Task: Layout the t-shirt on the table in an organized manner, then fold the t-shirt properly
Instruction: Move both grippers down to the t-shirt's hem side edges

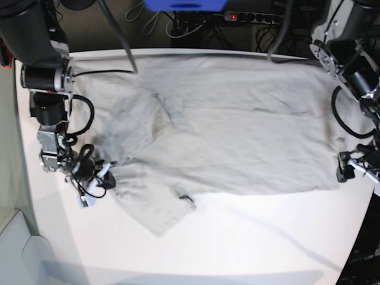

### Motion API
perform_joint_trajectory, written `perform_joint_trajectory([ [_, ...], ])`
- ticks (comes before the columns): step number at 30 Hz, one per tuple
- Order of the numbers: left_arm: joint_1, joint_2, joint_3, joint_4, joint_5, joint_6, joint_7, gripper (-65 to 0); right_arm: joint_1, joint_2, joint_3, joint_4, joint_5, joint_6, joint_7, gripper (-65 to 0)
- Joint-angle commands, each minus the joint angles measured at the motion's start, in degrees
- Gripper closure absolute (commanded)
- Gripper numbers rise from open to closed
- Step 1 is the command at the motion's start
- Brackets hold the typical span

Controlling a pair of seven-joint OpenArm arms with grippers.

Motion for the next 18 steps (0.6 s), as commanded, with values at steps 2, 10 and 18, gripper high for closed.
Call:
perform_joint_trajectory([
  [2,-3.72,-1.41,2.20,-2.23,0.70,-0.19,-3.61,-64.3,0.91,0.71,-0.13,0.42,-0.85,0.19,-1.44,0.0],
  [10,-11.02,-7.66,3.16,-25.09,5.45,-0.19,-16.44,-64.2,0.82,1.67,-0.04,0.42,-0.85,0.19,-1.44,0.0],
  [18,-13.65,-9.59,5.98,-36.87,5.62,-0.19,-26.99,-64.2,0.65,2.82,0.05,0.24,-0.85,0.19,-1.53,0.0],
])
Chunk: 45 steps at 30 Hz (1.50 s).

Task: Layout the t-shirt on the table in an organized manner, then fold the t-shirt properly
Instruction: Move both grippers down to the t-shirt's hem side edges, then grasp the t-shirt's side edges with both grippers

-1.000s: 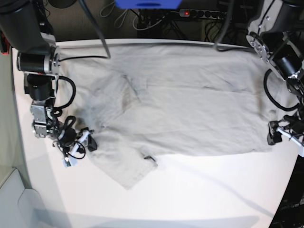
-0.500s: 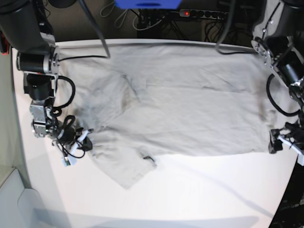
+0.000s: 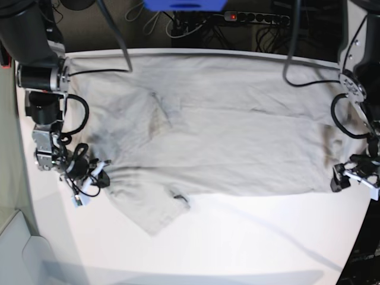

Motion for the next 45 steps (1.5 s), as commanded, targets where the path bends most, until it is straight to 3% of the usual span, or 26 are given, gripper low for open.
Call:
perform_joint_trajectory([
  [1,-1.74,-1.26,2.14,0.59,-0.80,-0.71,-1.93,-64.2,0.93,1.03,0.09,0.24,-1.26,-0.14,-1.27,0.0],
  [4,-1.83,-0.82,7.86,0.50,-1.24,-0.71,-2.45,-64.2,-0.04,1.20,0.09,0.42,-1.26,-0.14,-1.27,0.0],
  [14,-1.65,0.23,8.21,0.50,-0.98,-0.23,-2.81,-64.2,-2.15,2.17,0.09,0.51,-1.17,-0.14,-1.00,0.0],
  [16,-1.65,0.76,8.47,0.50,-1.07,6.10,-3.25,-64.3,-2.15,2.26,0.09,0.51,-1.17,-0.14,-1.00,0.0],
  [18,-1.30,0.85,8.65,0.33,-1.16,9.79,-4.39,-64.3,-2.15,2.43,0.09,0.51,-1.17,-0.14,-1.00,0.0],
  [28,-1.30,2.34,8.74,-5.83,-0.89,9.44,-5.00,-64.1,-2.15,2.52,0.00,0.51,-1.17,-0.14,-1.00,0.0],
  [32,-0.42,2.87,8.74,-5.83,-0.89,6.10,-4.92,-64.0,-2.06,2.52,0.00,0.51,-1.17,-0.14,-1.00,0.0],
  [38,-0.16,2.87,8.74,-5.83,-0.89,5.75,-4.92,-62.9,-1.88,2.52,0.00,0.51,-1.17,-0.14,-1.00,0.0],
  [41,-0.07,2.78,8.91,-5.92,-0.80,5.31,-4.92,-53.3,-1.88,2.52,0.00,0.51,-1.17,-0.14,-1.00,0.0],
  [45,-0.07,2.69,12.78,-5.92,-0.89,5.93,-4.83,-23.9,-1.88,2.52,0.00,0.60,-1.17,-0.14,-1.00,0.0],
])
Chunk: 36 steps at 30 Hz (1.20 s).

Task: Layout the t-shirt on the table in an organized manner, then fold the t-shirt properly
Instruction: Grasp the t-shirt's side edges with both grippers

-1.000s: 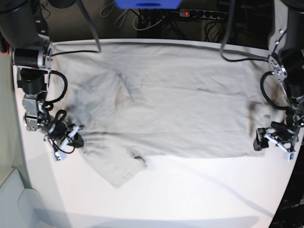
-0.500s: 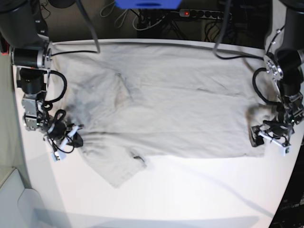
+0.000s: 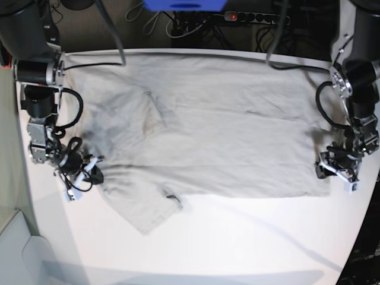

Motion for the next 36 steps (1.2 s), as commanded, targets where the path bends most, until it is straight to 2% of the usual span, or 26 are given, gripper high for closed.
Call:
perform_joint_trajectory([
  [1,-0.97,-0.45,0.48,0.33,0.07,-0.35,1.05,-17.3,0.52,0.75,-0.08,-0.02,-2.48,-0.58,-3.45,0.0],
  [3,-0.97,-0.45,0.39,0.33,-0.02,-0.35,1.14,-3.2,0.52,0.75,-0.08,-0.02,-2.48,-0.58,-3.45,0.0],
  [4,-0.97,-0.45,0.39,0.33,-0.02,-0.35,1.23,0.0,0.52,0.75,-0.08,-0.02,-2.48,-0.58,-3.45,0.0],
  [6,-0.97,-0.54,0.39,0.33,-0.11,-0.35,1.32,-1.5,0.52,0.75,-0.08,-0.02,-2.48,-0.58,-3.45,0.0],
  [12,-1.06,-0.72,0.39,0.95,-0.28,-0.35,1.49,-0.5,0.70,0.75,-0.08,0.07,-2.48,-0.58,-3.45,0.0],
  [15,-1.06,-0.81,0.21,2.97,-0.72,-0.88,2.11,-0.5,-0.27,0.84,0.00,3.76,-2.48,-0.58,-3.45,0.0],
  [20,2.72,-0.89,-3.66,16.77,-7.67,-1.14,12.92,-0.5,-6.86,1.45,0.09,17.22,-2.22,-0.58,-3.72,0.0],
  [25,6.33,-0.37,-3.57,27.50,-9.87,-1.14,16.70,-0.5,-10.47,1.10,0.36,24.60,-2.13,-0.58,-3.80,0.0],
  [28,8.00,-0.28,-3.66,30.14,-10.39,-1.14,17.40,-0.5,-11.44,1.01,4.05,25.92,-2.13,-0.58,-3.80,0.0],
  [32,10.20,-0.63,-3.66,31.63,-15.05,-1.14,17.40,-0.5,-11.26,-0.31,10.99,26.01,-2.13,-0.58,-4.07,0.0],
  [36,12.31,-0.98,-3.74,31.90,-19.80,-1.14,17.40,-0.5,-11.35,-0.57,16.00,27.76,-2.13,-0.58,-7.76,0.0],
])
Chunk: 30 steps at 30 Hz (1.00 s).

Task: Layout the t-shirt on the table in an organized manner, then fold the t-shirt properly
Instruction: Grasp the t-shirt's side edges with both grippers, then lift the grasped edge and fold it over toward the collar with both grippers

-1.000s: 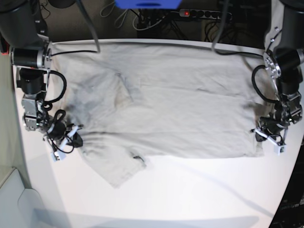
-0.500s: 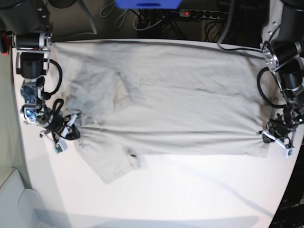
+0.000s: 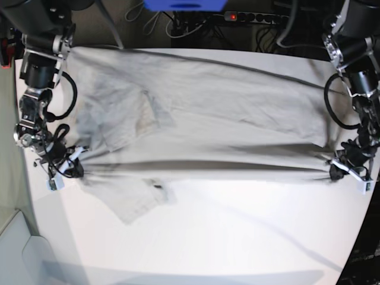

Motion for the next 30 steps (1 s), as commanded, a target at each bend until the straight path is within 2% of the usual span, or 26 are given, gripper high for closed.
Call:
perform_joint_trajectory([
  [1,-0.50,-1.64,-0.42,1.12,-1.29,0.61,-1.74,-0.5,1.37,1.29,1.23,2.28,0.80,-0.64,1.26,0.0],
  [5,0.56,-1.90,-2.44,2.09,-2.79,0.61,-1.65,-0.5,-0.21,-0.29,3.69,6.42,0.80,-0.64,-2.08,0.0],
  [14,2.23,-1.73,-3.15,7.01,-3.05,0.61,-1.57,-0.5,-9.35,-6.01,4.31,27.08,0.80,-0.64,-9.11,0.0],
  [23,3.99,-1.11,-3.15,7.27,-3.58,0.61,-1.57,-0.5,-16.03,-7.77,4.40,37.63,0.80,-0.64,-9.55,0.0],
  [28,6.62,-1.11,-3.15,10.79,-8.32,0.61,-1.57,-0.5,-20.25,-8.03,4.40,42.46,1.06,-0.64,-9.55,0.0],
  [30,7.77,-1.11,-3.15,12.64,-9.29,0.61,-1.57,-0.5,-22.28,-8.56,4.40,44.48,3.78,-0.64,-9.55,0.0],
])
